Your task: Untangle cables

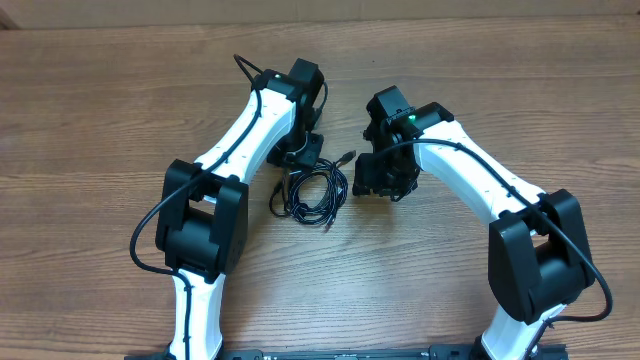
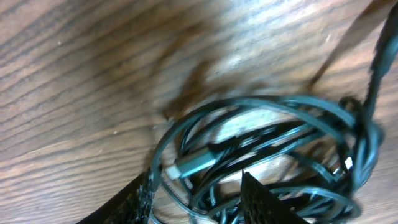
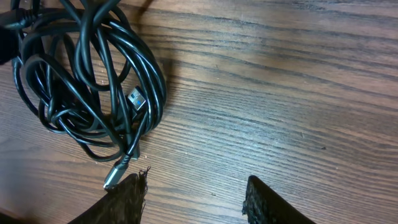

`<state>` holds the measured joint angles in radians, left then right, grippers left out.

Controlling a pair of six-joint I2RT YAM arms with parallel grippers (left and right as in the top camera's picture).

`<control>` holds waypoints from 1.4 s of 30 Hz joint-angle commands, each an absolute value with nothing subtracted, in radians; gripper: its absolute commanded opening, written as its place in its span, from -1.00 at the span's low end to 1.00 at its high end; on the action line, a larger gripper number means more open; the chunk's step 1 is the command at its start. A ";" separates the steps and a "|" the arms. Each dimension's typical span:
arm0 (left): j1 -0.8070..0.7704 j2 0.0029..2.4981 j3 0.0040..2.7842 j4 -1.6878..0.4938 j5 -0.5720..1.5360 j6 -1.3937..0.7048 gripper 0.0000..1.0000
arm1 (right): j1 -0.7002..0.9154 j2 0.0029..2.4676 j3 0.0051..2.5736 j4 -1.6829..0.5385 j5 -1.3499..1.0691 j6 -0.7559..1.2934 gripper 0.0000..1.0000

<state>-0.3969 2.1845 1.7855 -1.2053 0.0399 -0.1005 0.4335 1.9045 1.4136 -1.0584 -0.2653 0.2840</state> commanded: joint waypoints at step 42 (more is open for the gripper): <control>-0.154 2.190 1.657 -1.020 0.304 -0.606 -0.91 | 0.419 1.876 1.411 -0.944 -0.309 0.258 0.12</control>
<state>-0.2127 2.1914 1.6497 -1.0157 0.2001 -0.4717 0.4252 1.9045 1.4136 -0.9501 -0.2859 0.2615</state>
